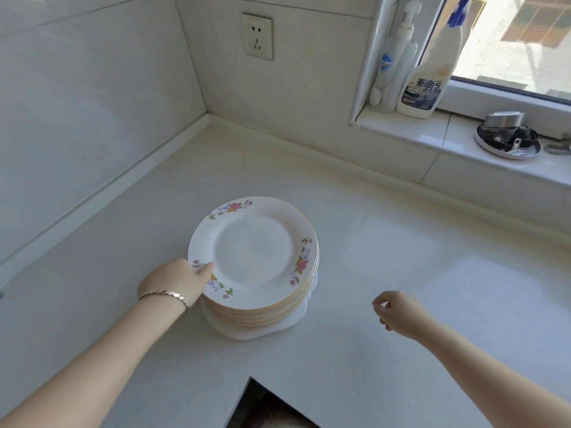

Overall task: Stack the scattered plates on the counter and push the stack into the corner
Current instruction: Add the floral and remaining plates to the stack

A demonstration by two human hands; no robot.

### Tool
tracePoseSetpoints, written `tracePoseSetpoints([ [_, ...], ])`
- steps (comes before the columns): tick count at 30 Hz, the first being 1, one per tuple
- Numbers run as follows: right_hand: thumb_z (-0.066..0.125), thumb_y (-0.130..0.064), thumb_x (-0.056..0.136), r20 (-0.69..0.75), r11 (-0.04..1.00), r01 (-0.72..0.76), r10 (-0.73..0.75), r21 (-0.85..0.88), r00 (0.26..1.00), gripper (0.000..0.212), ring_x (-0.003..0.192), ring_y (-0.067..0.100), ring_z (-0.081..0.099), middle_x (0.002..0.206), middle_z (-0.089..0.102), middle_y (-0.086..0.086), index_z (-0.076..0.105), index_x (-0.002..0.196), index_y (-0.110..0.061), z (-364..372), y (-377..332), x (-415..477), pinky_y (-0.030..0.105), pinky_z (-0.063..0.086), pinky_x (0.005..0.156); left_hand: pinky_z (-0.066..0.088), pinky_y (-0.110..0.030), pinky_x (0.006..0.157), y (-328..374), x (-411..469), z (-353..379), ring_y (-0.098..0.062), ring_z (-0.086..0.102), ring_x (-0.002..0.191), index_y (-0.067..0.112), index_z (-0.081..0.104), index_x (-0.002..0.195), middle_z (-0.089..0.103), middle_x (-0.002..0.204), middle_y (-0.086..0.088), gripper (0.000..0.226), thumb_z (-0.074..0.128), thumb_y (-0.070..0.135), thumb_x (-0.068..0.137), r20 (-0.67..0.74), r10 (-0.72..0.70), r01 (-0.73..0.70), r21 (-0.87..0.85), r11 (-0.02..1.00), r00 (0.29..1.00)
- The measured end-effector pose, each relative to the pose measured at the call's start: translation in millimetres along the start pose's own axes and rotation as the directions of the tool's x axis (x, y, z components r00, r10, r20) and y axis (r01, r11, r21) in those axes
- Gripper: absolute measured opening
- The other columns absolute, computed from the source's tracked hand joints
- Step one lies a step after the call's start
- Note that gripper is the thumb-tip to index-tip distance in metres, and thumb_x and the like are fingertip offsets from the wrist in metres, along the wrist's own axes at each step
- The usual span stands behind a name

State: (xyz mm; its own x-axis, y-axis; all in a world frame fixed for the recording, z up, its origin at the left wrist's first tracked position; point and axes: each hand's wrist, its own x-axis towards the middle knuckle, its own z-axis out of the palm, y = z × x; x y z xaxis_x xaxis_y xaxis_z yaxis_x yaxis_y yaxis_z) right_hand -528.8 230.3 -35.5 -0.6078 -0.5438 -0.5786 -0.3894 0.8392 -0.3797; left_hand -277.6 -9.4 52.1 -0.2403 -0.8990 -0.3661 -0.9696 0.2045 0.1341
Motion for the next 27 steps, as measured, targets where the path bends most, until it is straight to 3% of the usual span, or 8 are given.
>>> tracePoseSetpoints([
  [3, 0.044, -0.021, 0.093, 0.013, 1.000, -0.016, 0.016, 0.016, 1.000, 0.026, 0.054, 0.006, 0.055, 0.065, 0.057, -0.007, 0.061, 0.110, -0.011, 4, 6, -1, 0.018, 0.044, 0.053, 0.045, -0.031, 0.073, 13, -8, -2, -0.034, 0.063, 0.098, 0.005, 0.056, 0.105, 0.067, 0.105, -0.017, 0.043, 0.041, 0.043, 0.093, -0.189, 0.090, -0.077, 0.075, 0.994, 0.978],
  [6, 0.043, -0.019, 0.093, 0.001, 0.997, -0.058, 0.058, 0.050, 0.998, 0.024, 0.053, 0.008, 0.055, 0.064, 0.057, -0.006, 0.061, 0.107, -0.011, 6, 17, -4, 0.018, 0.044, 0.052, 0.046, -0.036, 0.073, 36, -17, 2, -0.035, 0.063, 0.090, 0.007, 0.054, 0.100, 0.065, 0.096, -0.013, 0.028, 0.048, 0.033, 0.091, -0.269, 0.227, -0.251, -0.060, 0.966, 0.936],
  [9, 0.043, -0.019, 0.091, -0.011, 0.990, -0.106, 0.108, 0.093, 0.994, 0.019, 0.054, 0.012, 0.056, 0.065, 0.058, -0.005, 0.060, 0.100, -0.013, 8, 34, -14, 0.020, 0.045, 0.053, 0.042, -0.029, 0.068, 74, -31, 14, -0.026, 0.056, 0.078, 0.015, 0.052, 0.084, 0.056, 0.074, 0.002, 0.011, 0.051, 0.025, 0.090, -0.126, 0.408, -0.427, -0.246, 0.870, 0.904],
  [14, 0.041, -0.022, 0.092, -0.081, 0.976, -0.191, 0.199, 0.104, 0.977, 0.028, 0.078, 0.018, 0.055, 0.090, 0.059, -0.002, 0.061, 0.112, -0.016, -7, 79, -41, 0.028, 0.049, 0.079, 0.042, -0.027, 0.071, 164, -59, 54, -0.021, 0.051, 0.071, 0.024, 0.046, 0.069, 0.052, 0.062, 0.009, 0.021, 0.049, 0.022, 0.090, 0.133, 0.676, -0.629, -0.273, 0.728, 0.725],
  [18, 0.041, -0.023, 0.093, -0.133, 0.957, -0.267, 0.281, 0.118, 0.950, 0.031, 0.083, 0.019, 0.056, 0.111, 0.067, 0.006, 0.059, 0.117, -0.016, -32, 136, -69, 0.025, 0.043, 0.073, 0.046, -0.027, 0.069, 231, -88, 104, -0.021, 0.058, 0.072, 0.020, 0.049, 0.075, 0.060, 0.074, 0.001, 0.014, 0.046, 0.019, 0.088, 0.370, 0.693, -0.643, -0.268, 0.718, 0.619],
  [21, 0.041, -0.024, 0.094, -0.176, 0.934, -0.335, 0.352, 0.121, 0.919, 0.032, 0.105, 0.022, 0.060, 0.121, 0.064, 0.005, 0.058, 0.120, -0.017, -49, 190, -95, 0.026, 0.043, 0.080, 0.042, -0.020, 0.055, 274, -124, 143, -0.012, 0.056, 0.057, 0.022, 0.046, 0.068, 0.059, 0.066, 0.003, 0.022, 0.043, 0.014, 0.088, 0.501, 0.642, -0.580, -0.299, 0.758, 0.581],
  [23, 0.041, -0.024, 0.094, -0.188, 0.917, -0.373, 0.395, 0.143, 0.899, 0.033, 0.111, 0.023, 0.059, 0.123, 0.063, 0.005, 0.058, 0.122, -0.017, -57, 234, -112, 0.026, 0.044, 0.085, 0.041, -0.020, 0.053, 300, -153, 172, -0.010, 0.055, 0.054, 0.020, 0.046, 0.069, 0.059, 0.064, 0.002, 0.022, 0.042, 0.011, 0.089, 0.577, 0.594, -0.524, -0.308, 0.794, 0.560],
  [27, 0.041, -0.025, 0.094, -0.183, 0.884, -0.425, 0.458, 0.195, 0.870, 0.034, 0.108, 0.024, 0.059, 0.118, 0.063, 0.006, 0.057, 0.123, -0.016, -70, 325, -146, 0.027, 0.043, 0.080, 0.044, -0.022, 0.053, 343, -218, 236, -0.013, 0.058, 0.057, 0.013, 0.047, 0.083, 0.060, 0.068, -0.003, 0.013, 0.039, 0.010, 0.092, 0.708, 0.470, -0.399, -0.283, 0.872, 0.527],
])
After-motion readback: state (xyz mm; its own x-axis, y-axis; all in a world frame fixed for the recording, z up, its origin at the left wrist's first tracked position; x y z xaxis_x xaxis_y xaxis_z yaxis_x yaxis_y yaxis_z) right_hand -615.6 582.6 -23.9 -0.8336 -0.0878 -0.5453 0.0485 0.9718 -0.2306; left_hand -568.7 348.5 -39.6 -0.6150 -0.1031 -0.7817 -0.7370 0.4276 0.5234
